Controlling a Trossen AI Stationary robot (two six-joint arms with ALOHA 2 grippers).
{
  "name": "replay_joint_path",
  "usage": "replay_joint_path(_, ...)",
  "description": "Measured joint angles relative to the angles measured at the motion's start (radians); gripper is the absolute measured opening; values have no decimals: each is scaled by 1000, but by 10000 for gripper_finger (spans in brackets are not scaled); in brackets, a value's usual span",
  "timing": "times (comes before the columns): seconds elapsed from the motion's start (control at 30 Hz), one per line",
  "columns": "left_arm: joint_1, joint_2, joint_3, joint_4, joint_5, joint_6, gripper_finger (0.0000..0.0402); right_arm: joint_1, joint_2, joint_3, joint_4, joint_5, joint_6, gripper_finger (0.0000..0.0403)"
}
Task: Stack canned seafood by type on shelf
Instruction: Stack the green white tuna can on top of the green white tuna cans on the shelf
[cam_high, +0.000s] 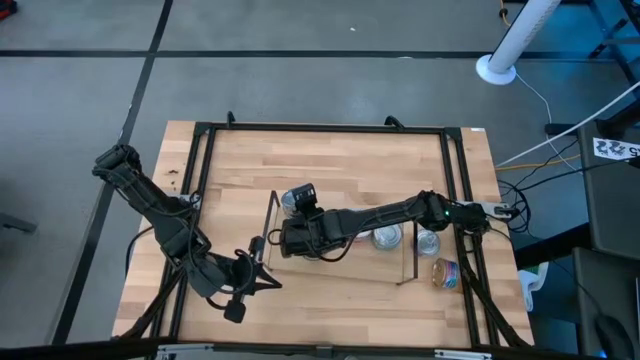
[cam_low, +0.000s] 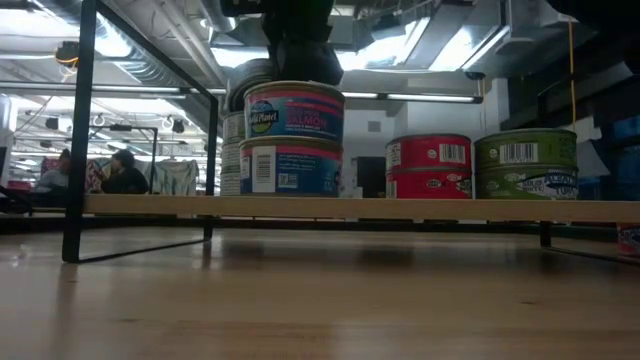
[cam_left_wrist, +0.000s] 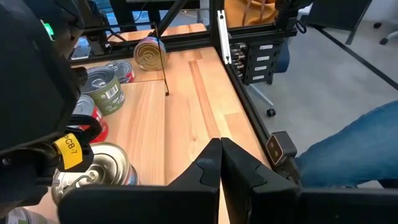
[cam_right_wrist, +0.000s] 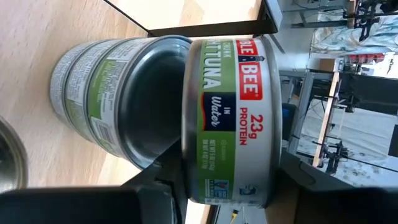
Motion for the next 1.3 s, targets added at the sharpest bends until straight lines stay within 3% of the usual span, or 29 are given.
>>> replay_joint_path(0.5, 0, 0, 0, 0, 0, -1, 5, -1, -2, 1, 0, -41, 0, 145)
replay_joint_path(0.93, 0, 0, 0, 0, 0, -1, 4, 1, 1, -1, -6, -69, 0, 257)
replay_joint_path(1.3, 0, 0, 0, 0, 0, -1, 5, -4, 1, -1, -31, -77, -53, 262)
